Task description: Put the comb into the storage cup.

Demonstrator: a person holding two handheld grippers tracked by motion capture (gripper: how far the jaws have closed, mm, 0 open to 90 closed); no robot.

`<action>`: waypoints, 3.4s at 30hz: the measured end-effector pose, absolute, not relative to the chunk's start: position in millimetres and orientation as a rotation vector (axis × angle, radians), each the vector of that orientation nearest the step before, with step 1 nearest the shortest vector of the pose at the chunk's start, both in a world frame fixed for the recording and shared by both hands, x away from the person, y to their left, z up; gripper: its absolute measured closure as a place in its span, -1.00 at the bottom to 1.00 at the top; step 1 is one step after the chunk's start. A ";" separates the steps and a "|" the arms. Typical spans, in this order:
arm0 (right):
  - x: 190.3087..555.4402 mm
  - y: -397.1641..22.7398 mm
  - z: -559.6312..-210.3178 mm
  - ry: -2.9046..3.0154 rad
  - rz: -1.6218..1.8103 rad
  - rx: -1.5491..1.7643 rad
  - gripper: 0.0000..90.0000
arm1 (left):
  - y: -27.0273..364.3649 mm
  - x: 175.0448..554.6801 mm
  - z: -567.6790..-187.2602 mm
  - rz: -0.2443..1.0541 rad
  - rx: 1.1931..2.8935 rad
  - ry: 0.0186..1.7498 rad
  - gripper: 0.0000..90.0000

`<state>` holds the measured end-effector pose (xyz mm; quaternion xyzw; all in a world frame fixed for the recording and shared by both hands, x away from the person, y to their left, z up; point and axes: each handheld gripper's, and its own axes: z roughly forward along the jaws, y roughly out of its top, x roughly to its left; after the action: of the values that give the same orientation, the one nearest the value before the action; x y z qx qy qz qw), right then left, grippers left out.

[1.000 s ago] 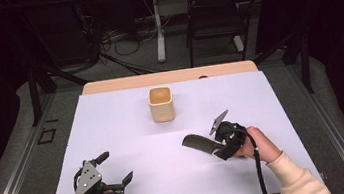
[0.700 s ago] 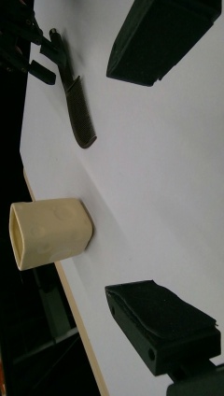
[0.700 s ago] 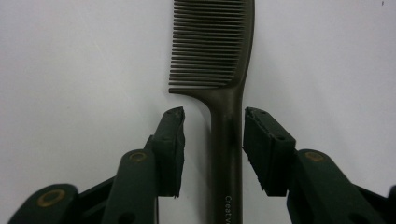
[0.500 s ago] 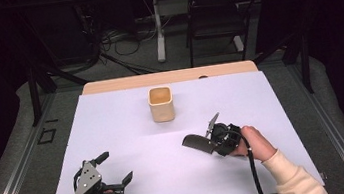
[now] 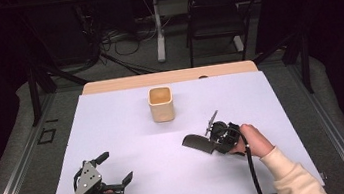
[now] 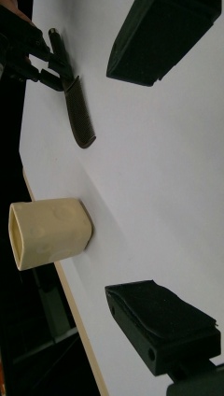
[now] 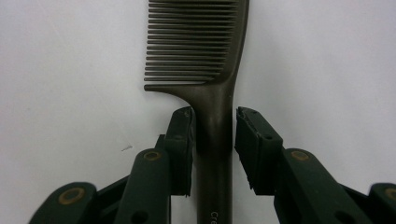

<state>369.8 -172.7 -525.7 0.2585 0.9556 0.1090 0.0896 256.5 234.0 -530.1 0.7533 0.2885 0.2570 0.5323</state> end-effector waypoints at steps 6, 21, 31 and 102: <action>371.6 -171.9 -527.7 2.854 0.307 0.766 0.53 | 233.8 256.4 -530.2 0.613 1.794 0.688 -0.99; 371.1 -173.2 -527.1 2.854 0.332 0.778 0.60 | 233.9 256.7 -530.5 0.613 1.798 0.687 -1.00; 367.8 -175.5 -519.3 2.847 0.369 0.801 0.60 | 234.2 256.6 -530.4 0.613 1.798 0.688 -1.00; 361.8 -195.0 -486.0 2.621 0.741 0.902 0.61 | 234.4 256.1 -530.0 0.621 1.791 0.695 -0.99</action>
<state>361.8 -195.0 -486.0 0.3116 0.9051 0.2558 0.1356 256.1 234.4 -530.0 0.7511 0.2915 0.2604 0.5321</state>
